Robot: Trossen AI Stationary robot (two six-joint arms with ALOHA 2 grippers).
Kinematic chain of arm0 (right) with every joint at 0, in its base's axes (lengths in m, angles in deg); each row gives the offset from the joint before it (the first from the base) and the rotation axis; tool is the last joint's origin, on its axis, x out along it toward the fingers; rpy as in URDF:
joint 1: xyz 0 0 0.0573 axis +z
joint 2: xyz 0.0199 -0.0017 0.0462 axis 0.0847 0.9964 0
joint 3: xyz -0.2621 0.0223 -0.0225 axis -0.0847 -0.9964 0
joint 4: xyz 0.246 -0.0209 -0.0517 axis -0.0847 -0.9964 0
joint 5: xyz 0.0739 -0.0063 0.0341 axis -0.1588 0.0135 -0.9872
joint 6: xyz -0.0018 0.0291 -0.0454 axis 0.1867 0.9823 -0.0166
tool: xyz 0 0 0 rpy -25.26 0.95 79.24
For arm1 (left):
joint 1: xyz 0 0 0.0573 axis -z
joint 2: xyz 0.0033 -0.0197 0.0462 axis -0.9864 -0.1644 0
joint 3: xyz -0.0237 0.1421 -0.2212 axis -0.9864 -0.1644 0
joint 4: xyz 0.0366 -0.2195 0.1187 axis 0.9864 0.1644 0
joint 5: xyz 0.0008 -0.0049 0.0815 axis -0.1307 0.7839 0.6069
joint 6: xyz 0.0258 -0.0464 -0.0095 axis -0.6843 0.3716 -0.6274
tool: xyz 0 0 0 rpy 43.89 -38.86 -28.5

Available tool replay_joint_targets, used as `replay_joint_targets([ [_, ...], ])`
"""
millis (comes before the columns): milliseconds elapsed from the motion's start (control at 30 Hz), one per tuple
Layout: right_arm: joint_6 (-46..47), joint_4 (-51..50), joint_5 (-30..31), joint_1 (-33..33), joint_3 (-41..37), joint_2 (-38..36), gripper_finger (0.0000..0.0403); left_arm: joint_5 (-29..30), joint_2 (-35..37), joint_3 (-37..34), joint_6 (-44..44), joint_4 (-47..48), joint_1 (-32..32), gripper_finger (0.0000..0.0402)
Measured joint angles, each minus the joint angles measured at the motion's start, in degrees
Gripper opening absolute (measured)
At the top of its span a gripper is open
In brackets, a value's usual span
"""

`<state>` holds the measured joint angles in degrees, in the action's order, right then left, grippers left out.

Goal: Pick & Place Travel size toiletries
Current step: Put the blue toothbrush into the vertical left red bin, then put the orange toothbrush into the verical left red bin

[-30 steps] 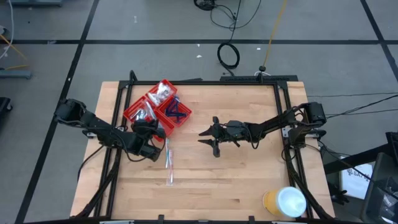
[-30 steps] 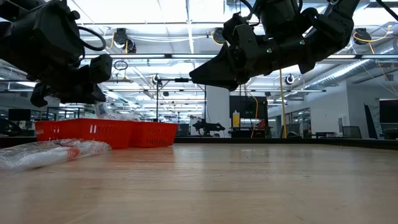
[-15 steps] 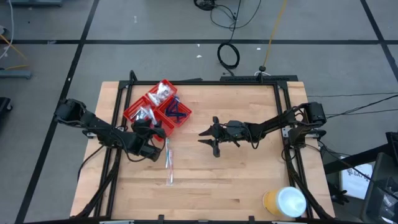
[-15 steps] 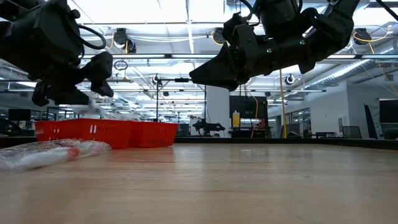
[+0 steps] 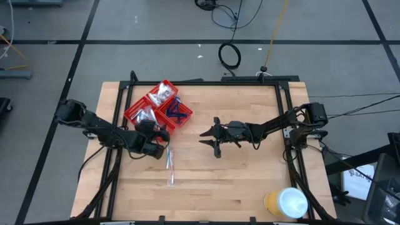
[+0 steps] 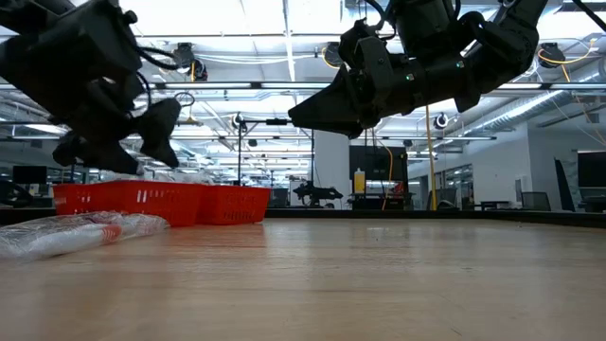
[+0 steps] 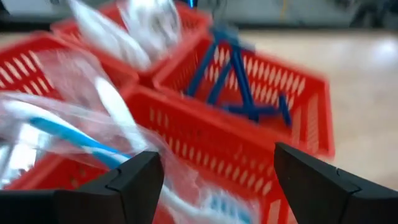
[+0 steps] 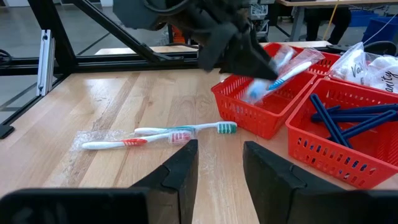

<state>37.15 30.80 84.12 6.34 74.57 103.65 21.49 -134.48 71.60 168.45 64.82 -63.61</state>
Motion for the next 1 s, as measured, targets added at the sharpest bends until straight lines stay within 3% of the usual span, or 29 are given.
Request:
replay_joint_targets([
  [200, 0.0, 0.0, 0.0, 0.0, 0.0, 0.0, 0.0116, -10.5, 0.0, 0.0, -9.1, -4.2, -3.0, 0.0286],
  [467, 0.0, 0.0, 0.1, 0.0, 0.0, 0.0, 0.0116, -11.9, 0.0, 0.0, -11.1, -8.7, -4.1, 0.0282],
  [733, 0.0, -0.4, 0.1, 0.0, 0.0, 0.0, 0.0116, -15.5, 0.0, 0.0, -20.7, -18.6, -4.1, 0.0284],
  [1000, 0.0, -0.4, 0.1, 0.0, 0.0, 0.0, 0.0116, -25.4, 0.0, 0.0, -16.0, -19.1, -4.3, 0.0274],
])
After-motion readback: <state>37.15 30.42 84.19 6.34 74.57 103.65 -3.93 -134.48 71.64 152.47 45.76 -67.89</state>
